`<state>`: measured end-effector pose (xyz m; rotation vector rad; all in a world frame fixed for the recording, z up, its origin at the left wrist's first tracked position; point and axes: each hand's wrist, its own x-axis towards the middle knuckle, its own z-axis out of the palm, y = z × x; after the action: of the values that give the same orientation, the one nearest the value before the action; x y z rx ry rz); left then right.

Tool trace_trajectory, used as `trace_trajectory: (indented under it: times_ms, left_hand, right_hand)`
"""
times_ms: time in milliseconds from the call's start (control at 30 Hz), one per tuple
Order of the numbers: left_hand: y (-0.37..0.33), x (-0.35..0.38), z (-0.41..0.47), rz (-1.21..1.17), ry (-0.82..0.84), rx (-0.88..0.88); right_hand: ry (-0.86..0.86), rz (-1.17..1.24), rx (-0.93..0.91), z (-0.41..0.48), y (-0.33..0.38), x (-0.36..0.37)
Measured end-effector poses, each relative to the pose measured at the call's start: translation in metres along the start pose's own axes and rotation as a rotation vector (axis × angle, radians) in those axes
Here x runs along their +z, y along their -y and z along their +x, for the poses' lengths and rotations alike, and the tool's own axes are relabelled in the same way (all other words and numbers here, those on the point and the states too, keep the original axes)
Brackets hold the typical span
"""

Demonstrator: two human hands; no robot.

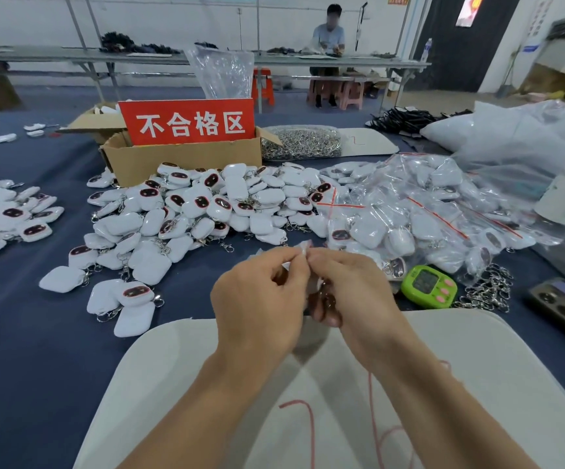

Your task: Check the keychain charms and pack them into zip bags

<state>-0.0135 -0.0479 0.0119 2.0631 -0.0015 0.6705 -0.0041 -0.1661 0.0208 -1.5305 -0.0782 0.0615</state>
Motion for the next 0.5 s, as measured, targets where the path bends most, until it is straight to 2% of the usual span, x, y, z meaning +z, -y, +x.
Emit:
trace_trajectory:
  times_ms: [67, 100, 200, 267, 333, 367, 400, 500]
  left_hand:
    - [0.003, -0.002, 0.004, -0.002, -0.024, -0.009]
    - [0.005, -0.003, 0.006, -0.013, -0.033, -0.003]
    - [0.004, -0.004, 0.005, -0.089, -0.003, 0.072]
    - [0.002, -0.004, 0.002, -0.125, 0.057, 0.153]
    - [0.002, -0.003, -0.001, -0.136, 0.1, 0.213]
    - [0.003, -0.003, -0.002, -0.139, 0.11, 0.228]
    - [0.005, -0.003, -0.001, -0.137, 0.105, 0.241]
    - [0.007, -0.009, 0.01, -0.17, 0.057, 0.211]
  right_hand:
    - [0.141, 0.042, 0.061, 0.002, 0.001, -0.005]
    - [0.156, 0.011, 0.077, 0.003, 0.001, -0.007]
    - [0.046, -0.182, -0.006, 0.004, -0.005, -0.008]
    - [-0.099, -0.435, -0.114, 0.003, -0.01, -0.006]
    - [-0.215, -0.85, -0.177, 0.003, -0.013, -0.005]
    - [-0.263, -0.958, -0.197, 0.003, -0.013, -0.004]
    - [-0.3, -0.949, -0.209, 0.003, -0.012, -0.002]
    - [-0.413, -0.514, -0.278, 0.001, -0.004, -0.003]
